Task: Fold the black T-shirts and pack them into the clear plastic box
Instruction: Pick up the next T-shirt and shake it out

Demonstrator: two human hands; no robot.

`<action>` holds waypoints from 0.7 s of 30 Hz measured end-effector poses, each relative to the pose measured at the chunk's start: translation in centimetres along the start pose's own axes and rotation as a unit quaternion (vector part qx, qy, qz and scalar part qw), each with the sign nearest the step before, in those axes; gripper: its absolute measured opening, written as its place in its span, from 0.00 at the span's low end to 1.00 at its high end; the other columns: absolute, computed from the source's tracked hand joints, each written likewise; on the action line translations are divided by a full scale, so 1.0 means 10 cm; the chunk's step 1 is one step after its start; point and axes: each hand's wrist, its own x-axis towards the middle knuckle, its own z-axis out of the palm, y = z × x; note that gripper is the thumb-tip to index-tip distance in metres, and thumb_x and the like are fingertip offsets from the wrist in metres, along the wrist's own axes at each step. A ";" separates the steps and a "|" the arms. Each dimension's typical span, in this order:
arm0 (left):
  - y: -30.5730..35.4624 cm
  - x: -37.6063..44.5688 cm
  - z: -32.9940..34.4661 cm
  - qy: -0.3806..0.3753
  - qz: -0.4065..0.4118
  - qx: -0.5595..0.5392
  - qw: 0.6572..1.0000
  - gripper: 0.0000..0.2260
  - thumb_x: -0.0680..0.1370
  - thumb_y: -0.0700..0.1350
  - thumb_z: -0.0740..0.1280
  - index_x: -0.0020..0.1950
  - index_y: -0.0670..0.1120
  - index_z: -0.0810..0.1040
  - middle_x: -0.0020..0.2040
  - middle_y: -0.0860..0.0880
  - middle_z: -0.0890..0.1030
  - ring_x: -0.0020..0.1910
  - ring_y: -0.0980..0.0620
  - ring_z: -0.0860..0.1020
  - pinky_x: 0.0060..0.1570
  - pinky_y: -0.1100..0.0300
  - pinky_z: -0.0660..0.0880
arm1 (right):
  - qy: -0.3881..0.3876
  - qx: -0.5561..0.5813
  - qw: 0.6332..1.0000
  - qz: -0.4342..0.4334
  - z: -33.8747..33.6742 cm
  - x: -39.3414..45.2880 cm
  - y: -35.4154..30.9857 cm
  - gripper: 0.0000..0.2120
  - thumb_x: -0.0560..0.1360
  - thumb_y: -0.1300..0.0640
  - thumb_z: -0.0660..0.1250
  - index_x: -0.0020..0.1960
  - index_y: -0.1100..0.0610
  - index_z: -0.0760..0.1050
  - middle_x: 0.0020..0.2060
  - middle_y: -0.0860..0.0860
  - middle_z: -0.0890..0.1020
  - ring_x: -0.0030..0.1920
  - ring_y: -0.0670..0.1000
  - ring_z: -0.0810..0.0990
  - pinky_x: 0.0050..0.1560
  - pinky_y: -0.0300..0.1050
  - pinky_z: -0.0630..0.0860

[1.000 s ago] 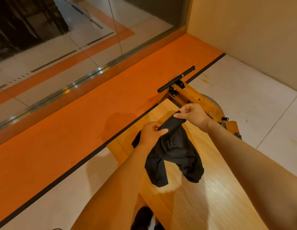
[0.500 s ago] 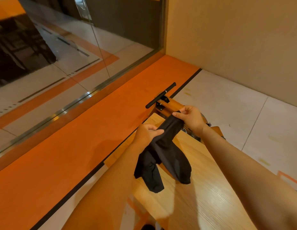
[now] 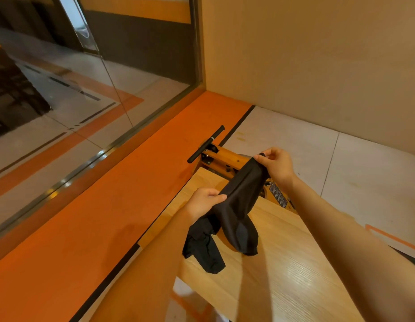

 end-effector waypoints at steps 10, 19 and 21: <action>0.00 0.16 0.09 0.009 0.008 -0.003 1.000 0.10 0.80 0.48 0.66 0.41 0.44 0.78 0.45 0.47 0.81 0.46 0.49 0.79 0.48 0.57 0.74 | -0.022 -0.009 0.996 0.084 -0.24 -0.06 0.36 0.07 0.79 0.57 0.67 0.43 0.58 0.74 0.39 0.55 0.78 0.41 0.53 0.78 0.41 0.45 0.75; -0.09 0.11 -0.03 0.004 0.021 0.004 1.000 0.09 0.81 0.45 0.64 0.41 0.49 0.77 0.43 0.53 0.80 0.47 0.56 0.77 0.49 0.62 0.71 | -0.110 -0.035 0.991 0.067 0.06 -0.33 0.54 0.02 0.76 0.59 0.70 0.46 0.54 0.80 0.44 0.53 0.82 0.49 0.50 0.81 0.54 0.43 0.77; -0.09 0.09 -0.02 0.000 0.025 0.010 1.000 0.08 0.80 0.44 0.65 0.42 0.48 0.78 0.42 0.54 0.79 0.45 0.58 0.77 0.47 0.65 0.71 | -0.136 -0.026 0.989 0.056 0.21 -0.39 0.56 0.08 0.73 0.57 0.75 0.51 0.54 0.80 0.48 0.51 0.83 0.51 0.48 0.81 0.54 0.40 0.76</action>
